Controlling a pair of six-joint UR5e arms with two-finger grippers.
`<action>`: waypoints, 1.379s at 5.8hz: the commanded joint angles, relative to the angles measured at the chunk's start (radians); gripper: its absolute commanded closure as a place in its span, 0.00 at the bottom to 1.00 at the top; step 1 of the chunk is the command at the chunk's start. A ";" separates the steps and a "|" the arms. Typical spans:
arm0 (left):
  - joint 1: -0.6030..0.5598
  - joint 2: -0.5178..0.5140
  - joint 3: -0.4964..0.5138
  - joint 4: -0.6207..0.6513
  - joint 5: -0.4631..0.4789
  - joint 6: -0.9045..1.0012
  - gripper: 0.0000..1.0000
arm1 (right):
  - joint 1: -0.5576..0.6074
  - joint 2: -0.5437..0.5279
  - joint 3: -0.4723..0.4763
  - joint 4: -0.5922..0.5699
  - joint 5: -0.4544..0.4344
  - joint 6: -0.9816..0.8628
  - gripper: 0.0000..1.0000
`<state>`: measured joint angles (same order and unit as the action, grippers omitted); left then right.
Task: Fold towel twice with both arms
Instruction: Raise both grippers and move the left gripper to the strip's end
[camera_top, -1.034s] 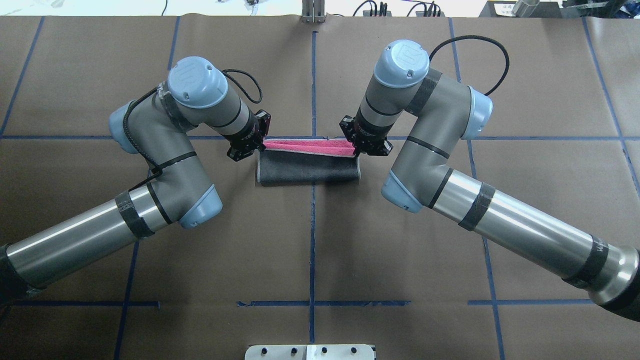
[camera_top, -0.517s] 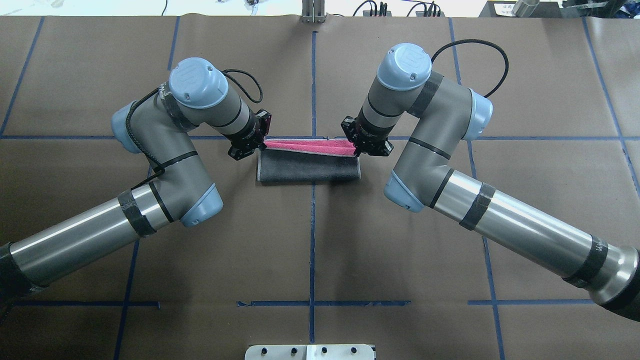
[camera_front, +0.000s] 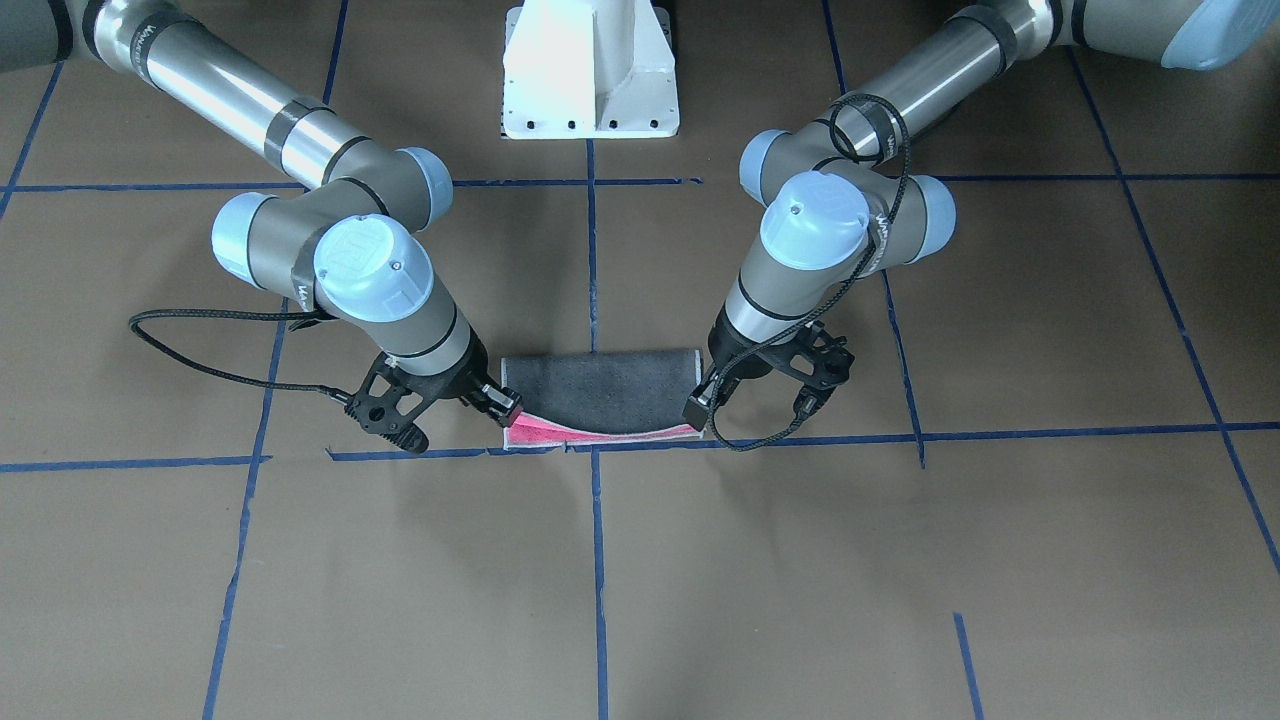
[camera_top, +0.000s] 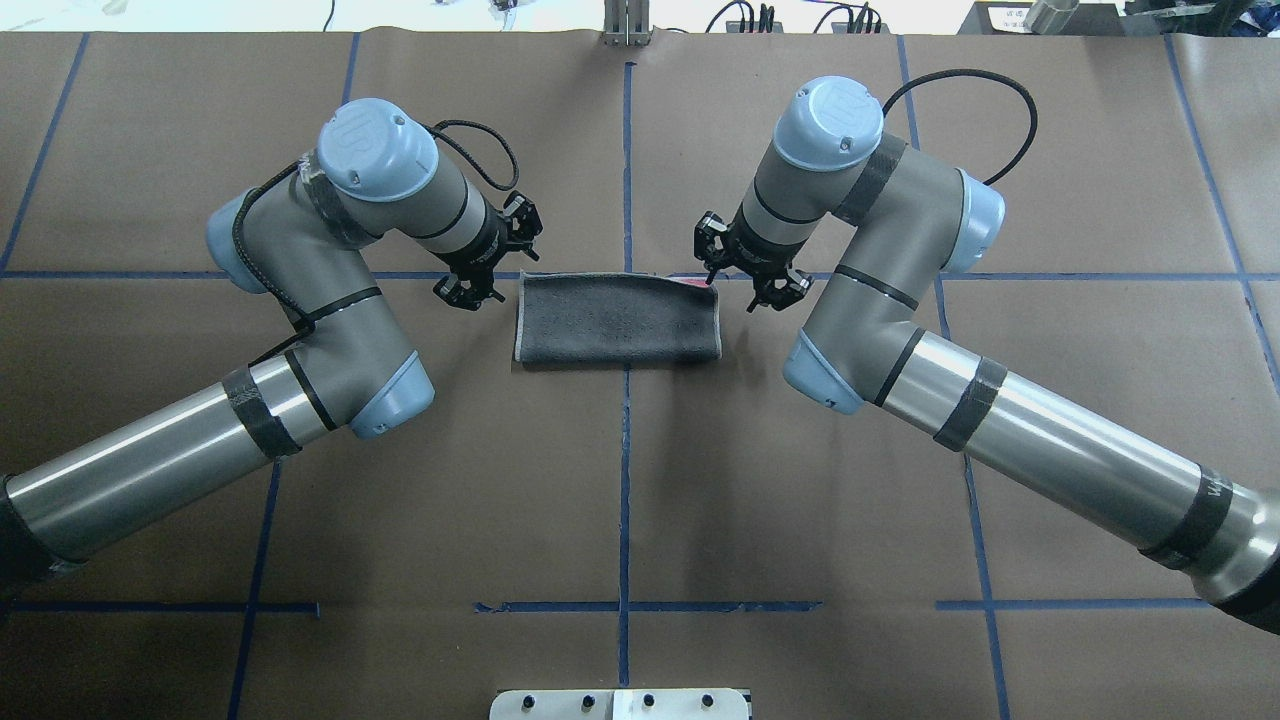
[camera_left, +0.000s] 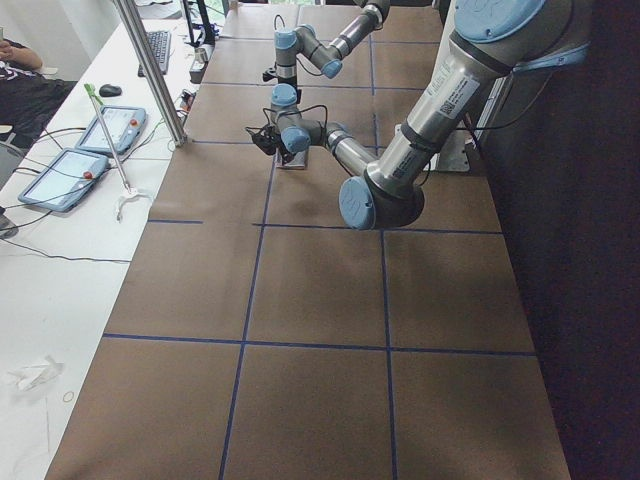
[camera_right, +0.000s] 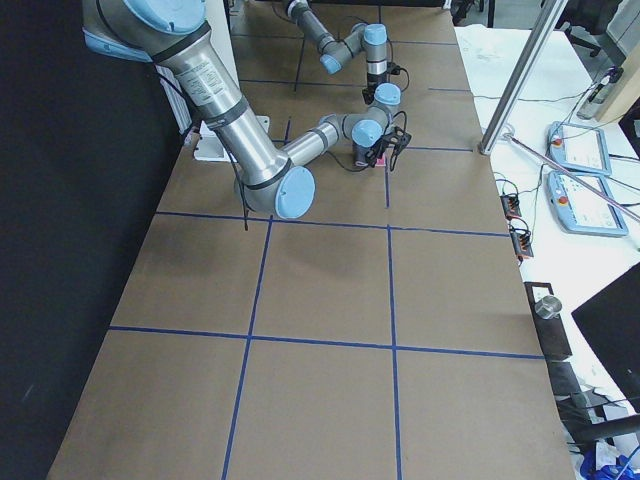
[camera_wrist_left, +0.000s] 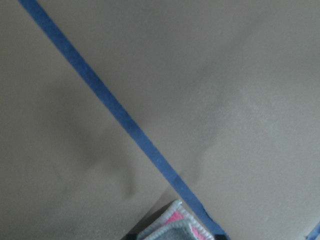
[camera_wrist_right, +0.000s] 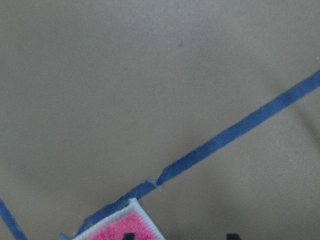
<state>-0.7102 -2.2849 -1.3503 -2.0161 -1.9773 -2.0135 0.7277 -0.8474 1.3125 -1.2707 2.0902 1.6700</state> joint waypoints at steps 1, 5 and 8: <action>-0.052 0.025 -0.006 -0.004 -0.059 0.071 0.00 | 0.059 -0.028 0.001 -0.002 0.010 -0.071 0.00; -0.060 0.094 -0.044 -0.106 -0.098 0.283 0.00 | 0.154 -0.162 0.115 -0.013 0.080 -0.197 0.00; 0.058 0.093 -0.046 -0.159 -0.106 0.330 0.00 | 0.159 -0.168 0.122 -0.013 0.080 -0.199 0.00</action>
<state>-0.6926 -2.1887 -1.3955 -2.1720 -2.0879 -1.7067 0.8852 -1.0119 1.4331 -1.2839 2.1704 1.4714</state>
